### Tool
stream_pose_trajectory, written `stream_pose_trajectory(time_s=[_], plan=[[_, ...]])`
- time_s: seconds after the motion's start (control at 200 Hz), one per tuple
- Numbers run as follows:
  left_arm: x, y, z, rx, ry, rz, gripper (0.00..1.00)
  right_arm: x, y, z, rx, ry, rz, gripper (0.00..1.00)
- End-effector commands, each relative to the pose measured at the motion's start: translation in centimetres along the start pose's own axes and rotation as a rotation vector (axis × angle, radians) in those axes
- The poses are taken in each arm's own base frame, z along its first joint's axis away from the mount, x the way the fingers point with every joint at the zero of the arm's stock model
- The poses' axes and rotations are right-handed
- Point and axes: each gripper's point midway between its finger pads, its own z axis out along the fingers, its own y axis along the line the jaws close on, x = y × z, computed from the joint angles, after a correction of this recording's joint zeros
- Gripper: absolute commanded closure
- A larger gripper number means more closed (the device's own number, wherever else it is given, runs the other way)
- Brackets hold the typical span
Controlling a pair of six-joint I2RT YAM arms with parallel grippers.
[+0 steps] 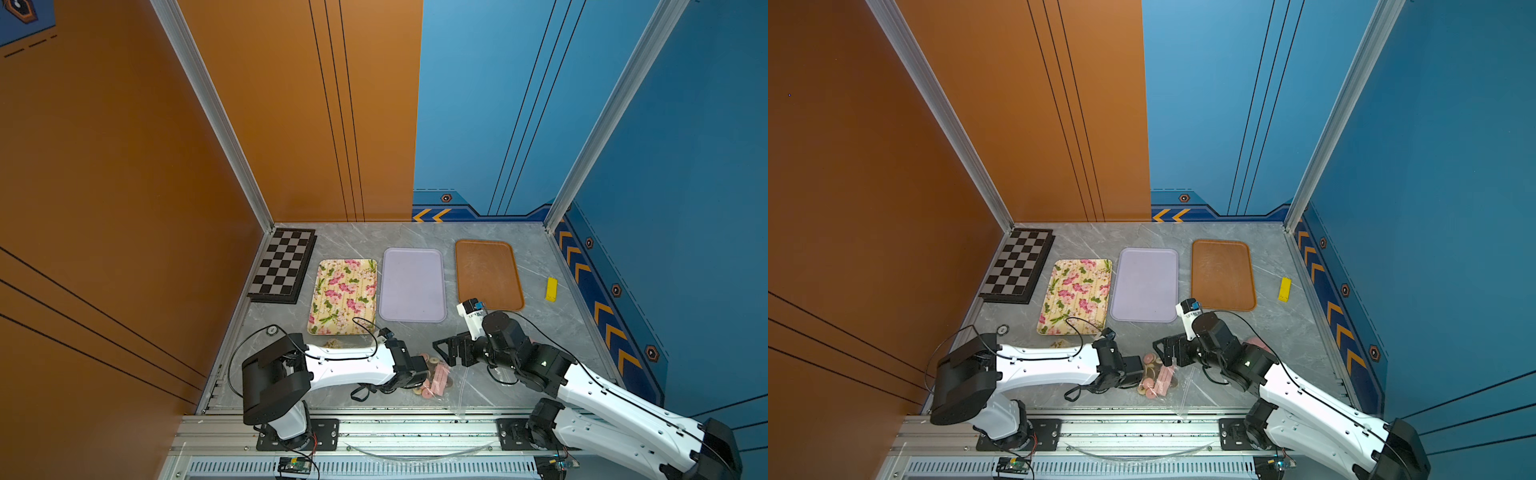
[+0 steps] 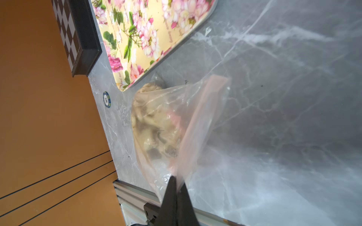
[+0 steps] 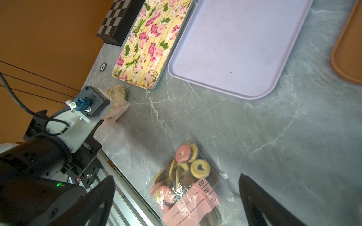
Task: Pour cookies out of the ziploc bag
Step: Open the ziploc bag at the center of the board.
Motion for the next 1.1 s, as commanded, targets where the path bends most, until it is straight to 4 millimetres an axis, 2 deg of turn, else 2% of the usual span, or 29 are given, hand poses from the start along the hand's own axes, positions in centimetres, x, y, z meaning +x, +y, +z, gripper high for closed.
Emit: stream_pose_trajectory(time_s=[0.0,0.205,0.275,0.481,0.666,0.781,0.961,1.091], plan=[[-1.8,-0.8,-1.4,0.129,-0.039,-0.058,1.00,-0.7,2.0,-0.4,-0.093,-0.018,-0.113,0.00],[-5.7,-3.4,-3.7,0.556,-0.136,-0.233,1.00,-1.8,1.7,-1.6,-0.045,-0.115,-0.286,0.00],[-6.5,-3.5,-3.7,0.643,-0.142,-0.273,1.00,-2.4,1.8,-1.8,-0.035,-0.137,-0.337,0.00],[-7.8,-3.6,-2.8,0.686,-0.108,-0.255,1.00,-3.2,3.2,-0.3,-0.047,-0.130,-0.508,0.00],[-8.9,-3.1,-3.3,0.687,-0.132,-0.269,1.00,-2.6,5.4,1.8,-0.075,-0.091,-0.627,0.03],[-9.4,-2.4,-4.4,0.715,-0.167,-0.294,1.00,-2.0,7.0,3.3,-0.129,-0.071,-0.660,0.03],[-9.5,-1.5,-6.3,0.765,-0.215,-0.321,1.00,-1.8,7.4,5.6,-0.147,-0.054,-0.678,0.02],[-9.3,-0.6,-7.8,0.782,-0.267,-0.351,1.00,-2.3,8.0,6.1,-0.172,-0.062,-0.670,0.03]])
